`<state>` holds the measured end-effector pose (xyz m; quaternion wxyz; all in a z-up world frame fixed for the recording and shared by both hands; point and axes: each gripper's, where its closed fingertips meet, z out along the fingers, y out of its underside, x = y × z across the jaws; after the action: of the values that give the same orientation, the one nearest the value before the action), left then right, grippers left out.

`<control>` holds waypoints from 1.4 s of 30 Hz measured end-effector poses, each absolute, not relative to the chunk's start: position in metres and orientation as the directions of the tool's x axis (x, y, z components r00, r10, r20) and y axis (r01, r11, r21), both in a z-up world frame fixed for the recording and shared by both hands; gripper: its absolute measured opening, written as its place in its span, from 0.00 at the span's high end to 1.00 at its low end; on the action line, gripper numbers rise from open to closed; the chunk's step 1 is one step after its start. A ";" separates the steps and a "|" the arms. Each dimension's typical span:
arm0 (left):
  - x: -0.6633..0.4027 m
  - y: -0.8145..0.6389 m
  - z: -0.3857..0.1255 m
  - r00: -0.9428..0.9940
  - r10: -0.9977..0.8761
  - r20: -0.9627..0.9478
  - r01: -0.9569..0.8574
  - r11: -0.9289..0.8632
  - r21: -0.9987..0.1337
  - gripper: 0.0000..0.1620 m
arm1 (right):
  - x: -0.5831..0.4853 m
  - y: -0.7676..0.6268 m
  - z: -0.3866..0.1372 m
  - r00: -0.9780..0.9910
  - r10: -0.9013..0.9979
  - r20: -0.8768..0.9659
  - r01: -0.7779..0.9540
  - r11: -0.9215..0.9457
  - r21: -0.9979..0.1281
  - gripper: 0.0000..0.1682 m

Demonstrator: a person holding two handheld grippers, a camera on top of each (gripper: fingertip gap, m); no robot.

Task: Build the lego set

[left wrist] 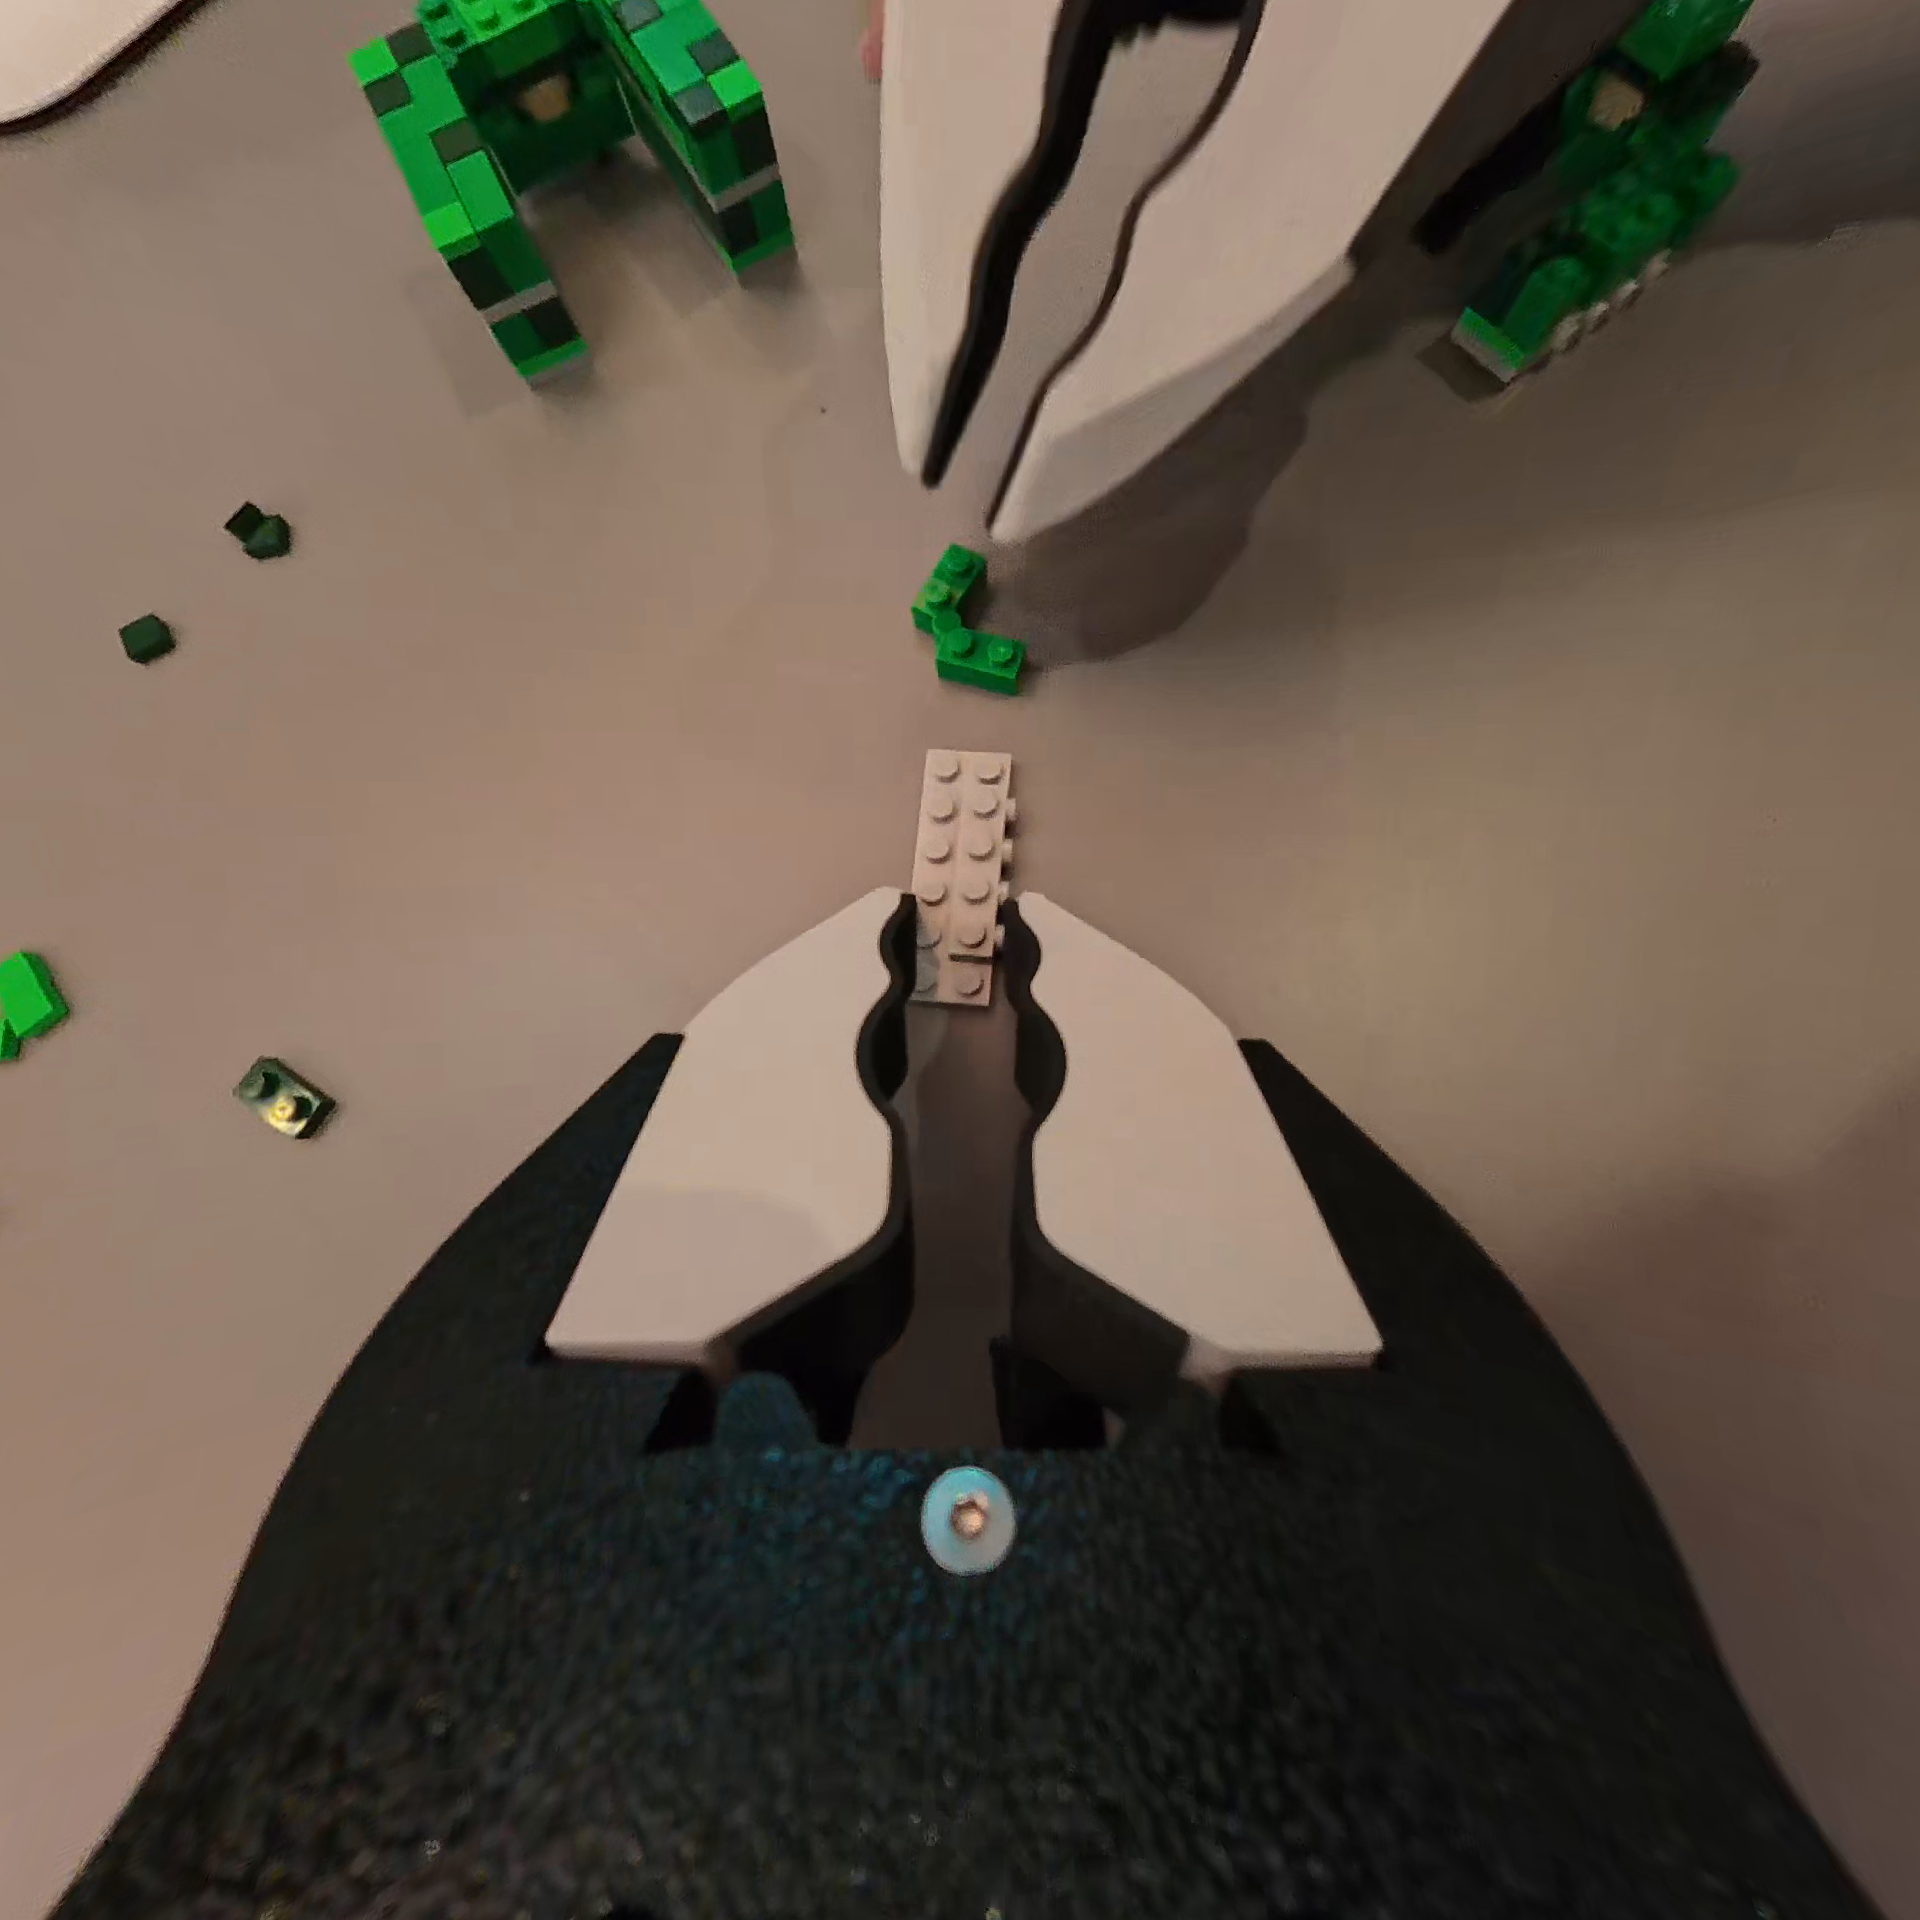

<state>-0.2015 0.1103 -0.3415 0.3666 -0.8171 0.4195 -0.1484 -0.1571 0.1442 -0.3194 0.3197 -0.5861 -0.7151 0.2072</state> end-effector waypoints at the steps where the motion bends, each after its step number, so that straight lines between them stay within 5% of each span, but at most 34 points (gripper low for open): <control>1: -0.201 0.110 -0.341 0.607 -0.792 -0.064 -0.570 -0.377 -0.730 0.91 | -0.157 0.145 -0.325 -0.133 0.966 0.221 0.724 0.247 -0.644 0.94; 12: -0.201 0.110 -0.341 0.608 -0.791 -0.059 -0.549 -0.367 -0.751 0.90 | -0.157 0.150 -0.343 -0.246 0.955 0.164 0.797 0.295 -0.527 0.95; 17: -0.200 0.110 -0.341 0.648 -0.760 -0.053 -0.525 -0.395 -0.754 0.90 | -0.165 0.144 -0.327 -0.127 0.974 0.186 0.799 0.211 -0.563 0.96; 42: -0.196 0.103 -0.341 0.521 -0.848 -0.092 -0.589 -0.280 -0.758 0.91 | -0.172 0.129 -0.339 -0.311 0.902 0.299 0.786 0.420 -0.453 0.95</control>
<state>-0.1957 0.1034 -0.3411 0.3858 -0.7822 0.4595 -0.1677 -0.1717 0.1294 -0.3385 0.2596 -0.5266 -0.8018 0.1118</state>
